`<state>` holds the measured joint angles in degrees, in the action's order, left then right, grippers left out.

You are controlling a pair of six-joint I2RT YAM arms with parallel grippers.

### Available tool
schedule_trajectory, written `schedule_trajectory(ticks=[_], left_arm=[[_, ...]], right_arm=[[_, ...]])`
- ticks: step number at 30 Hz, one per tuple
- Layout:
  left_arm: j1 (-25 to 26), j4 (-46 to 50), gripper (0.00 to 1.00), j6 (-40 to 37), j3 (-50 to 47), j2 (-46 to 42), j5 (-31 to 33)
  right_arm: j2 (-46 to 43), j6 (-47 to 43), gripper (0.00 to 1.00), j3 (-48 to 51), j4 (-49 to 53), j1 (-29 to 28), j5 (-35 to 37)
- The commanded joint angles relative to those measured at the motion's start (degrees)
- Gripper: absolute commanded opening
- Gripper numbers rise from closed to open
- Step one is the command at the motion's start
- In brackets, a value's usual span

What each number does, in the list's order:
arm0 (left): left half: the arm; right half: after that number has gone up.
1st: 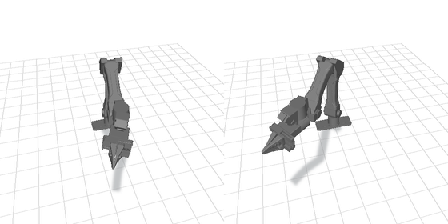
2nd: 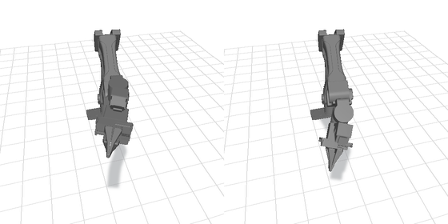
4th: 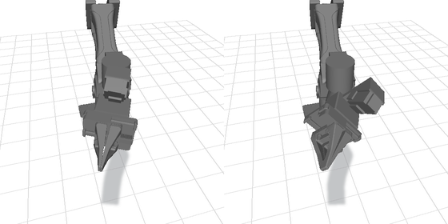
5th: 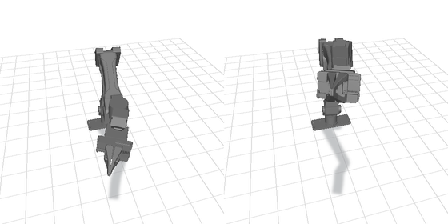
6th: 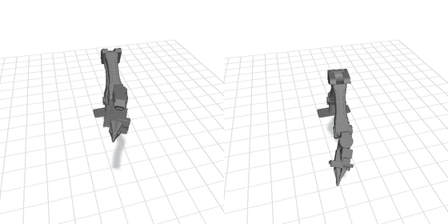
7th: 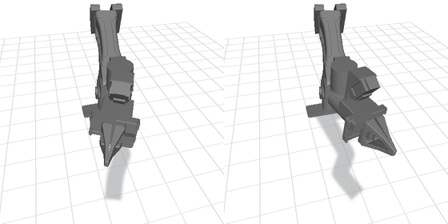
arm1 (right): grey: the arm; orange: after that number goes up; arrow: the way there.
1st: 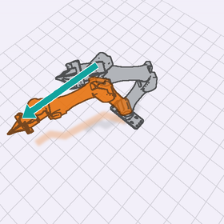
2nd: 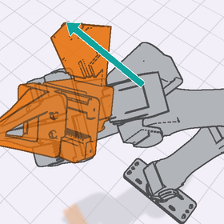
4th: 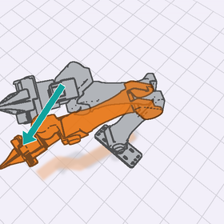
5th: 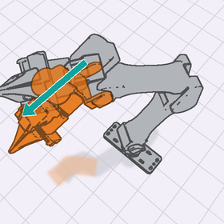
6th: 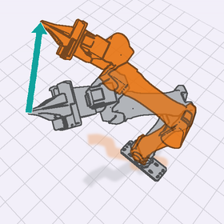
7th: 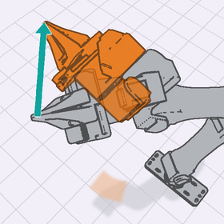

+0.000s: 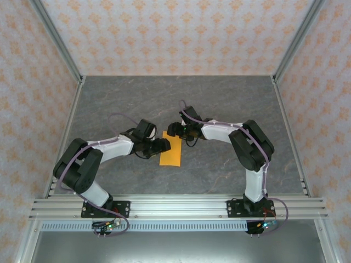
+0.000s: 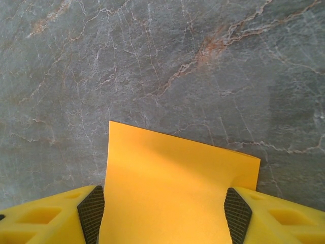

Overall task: Fold a paper plane with a square sheet of paper (fold left side to right side)
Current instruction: Third fold the triangle at the center of the table.

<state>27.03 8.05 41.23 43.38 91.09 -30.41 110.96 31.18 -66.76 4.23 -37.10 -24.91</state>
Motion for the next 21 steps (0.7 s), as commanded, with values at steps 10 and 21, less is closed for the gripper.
schedule_trajectory(ticks=[10,21], left_arm=[[-0.2,-4.8,0.60,1.5,1.5,2.4,-3.8],[-0.1,-5.1,0.51,1.4,1.1,1.7,-3.7]], right_arm=[[1.6,-1.5,0.67,0.3,1.5,-0.2,0.3],[1.6,-1.3,0.67,0.3,1.2,-0.2,-0.2]])
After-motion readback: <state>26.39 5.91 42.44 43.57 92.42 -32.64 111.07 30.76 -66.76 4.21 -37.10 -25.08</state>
